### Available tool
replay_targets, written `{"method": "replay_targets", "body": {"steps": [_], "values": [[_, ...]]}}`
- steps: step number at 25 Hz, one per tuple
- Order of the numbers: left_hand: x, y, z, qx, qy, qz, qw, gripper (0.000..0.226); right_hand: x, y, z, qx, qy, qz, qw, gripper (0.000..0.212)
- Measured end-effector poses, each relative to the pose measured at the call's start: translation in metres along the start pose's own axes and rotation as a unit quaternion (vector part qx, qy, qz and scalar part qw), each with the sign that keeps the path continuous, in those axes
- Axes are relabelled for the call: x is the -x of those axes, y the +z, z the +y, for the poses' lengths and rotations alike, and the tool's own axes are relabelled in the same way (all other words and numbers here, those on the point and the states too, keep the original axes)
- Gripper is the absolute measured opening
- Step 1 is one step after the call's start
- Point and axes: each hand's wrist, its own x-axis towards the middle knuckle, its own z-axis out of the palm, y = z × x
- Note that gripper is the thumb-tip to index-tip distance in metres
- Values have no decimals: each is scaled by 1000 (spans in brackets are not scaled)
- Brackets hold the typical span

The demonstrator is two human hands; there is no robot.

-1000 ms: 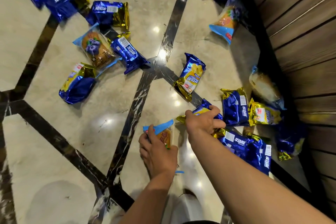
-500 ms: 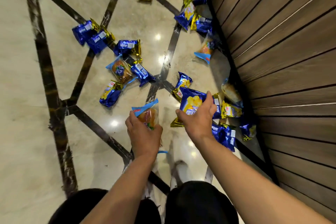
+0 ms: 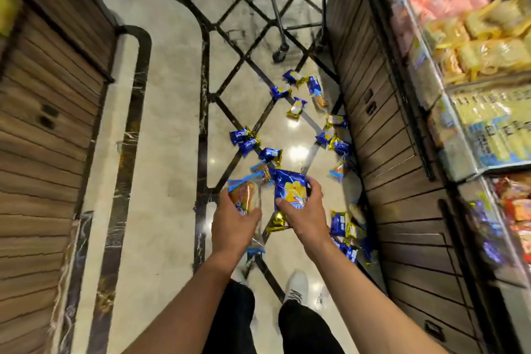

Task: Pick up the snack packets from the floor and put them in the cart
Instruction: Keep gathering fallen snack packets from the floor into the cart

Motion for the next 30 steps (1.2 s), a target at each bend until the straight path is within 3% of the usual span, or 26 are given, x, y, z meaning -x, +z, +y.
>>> {"method": "replay_targets", "body": {"steps": [4, 10, 17, 30], "values": [[-16, -64, 7, 32, -24, 19, 999, 63, 4, 55, -56, -26, -29, -42, 998, 71], [-120, -184, 0, 56, 2, 29, 998, 73, -18, 181, -134, -3, -47, -75, 996, 59], [-232, -288, 30, 62, 40, 9, 997, 81, -53, 287, -209, -44, -70, -63, 995, 56], [-549, -370, 183, 51, 27, 7, 998, 75, -316, 453, -401, -101, -76, -79, 989, 57]]}}
